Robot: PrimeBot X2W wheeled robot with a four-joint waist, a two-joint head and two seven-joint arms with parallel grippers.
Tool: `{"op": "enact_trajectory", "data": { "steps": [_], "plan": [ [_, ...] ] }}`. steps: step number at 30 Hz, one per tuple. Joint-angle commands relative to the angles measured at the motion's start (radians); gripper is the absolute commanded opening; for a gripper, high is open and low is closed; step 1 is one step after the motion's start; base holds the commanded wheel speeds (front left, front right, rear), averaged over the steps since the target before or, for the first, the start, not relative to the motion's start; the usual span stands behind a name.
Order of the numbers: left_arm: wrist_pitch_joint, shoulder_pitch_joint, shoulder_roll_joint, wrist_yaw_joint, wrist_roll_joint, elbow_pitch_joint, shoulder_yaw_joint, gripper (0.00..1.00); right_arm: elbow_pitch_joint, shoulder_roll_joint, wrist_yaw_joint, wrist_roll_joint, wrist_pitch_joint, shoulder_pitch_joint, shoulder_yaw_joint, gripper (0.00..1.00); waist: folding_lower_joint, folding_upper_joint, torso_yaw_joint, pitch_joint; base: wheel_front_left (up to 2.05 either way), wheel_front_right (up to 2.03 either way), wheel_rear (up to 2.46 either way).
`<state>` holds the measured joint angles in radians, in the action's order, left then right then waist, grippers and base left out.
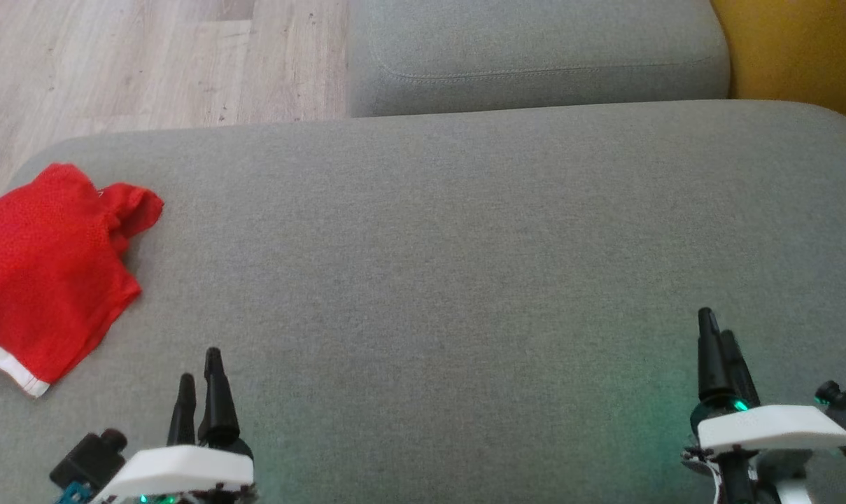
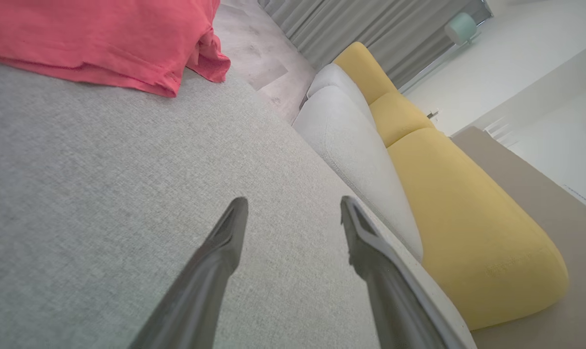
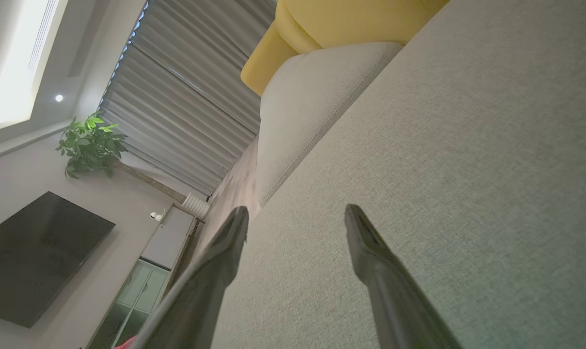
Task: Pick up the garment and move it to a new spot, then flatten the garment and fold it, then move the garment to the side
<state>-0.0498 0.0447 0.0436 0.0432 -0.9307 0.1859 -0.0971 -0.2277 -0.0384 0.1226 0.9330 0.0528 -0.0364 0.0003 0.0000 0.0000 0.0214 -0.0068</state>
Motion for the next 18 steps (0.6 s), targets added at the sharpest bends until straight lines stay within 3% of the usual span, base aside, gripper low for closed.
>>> {"op": "enact_trajectory", "data": {
  "steps": [1, 18],
  "plan": [
    [-0.017, -0.018, 0.004, -0.005, 0.04, -0.034, 0.008, 1.0, 0.034, -0.007, 0.004, -0.04, 0.015, 0.025, 0.022, 1.0, 0.0, 0.0, 0.001, 0.0, 0.0, 0.0, 0.0],
    [-0.07, 0.003, 0.005, -0.024, 0.24, -0.004, -0.016, 1.0, 0.019, -0.008, 0.005, -0.267, 0.068, 0.021, 0.063, 1.0, 0.0, 0.0, 0.008, -0.005, 0.0, 0.0, 0.0]
  ]
}}
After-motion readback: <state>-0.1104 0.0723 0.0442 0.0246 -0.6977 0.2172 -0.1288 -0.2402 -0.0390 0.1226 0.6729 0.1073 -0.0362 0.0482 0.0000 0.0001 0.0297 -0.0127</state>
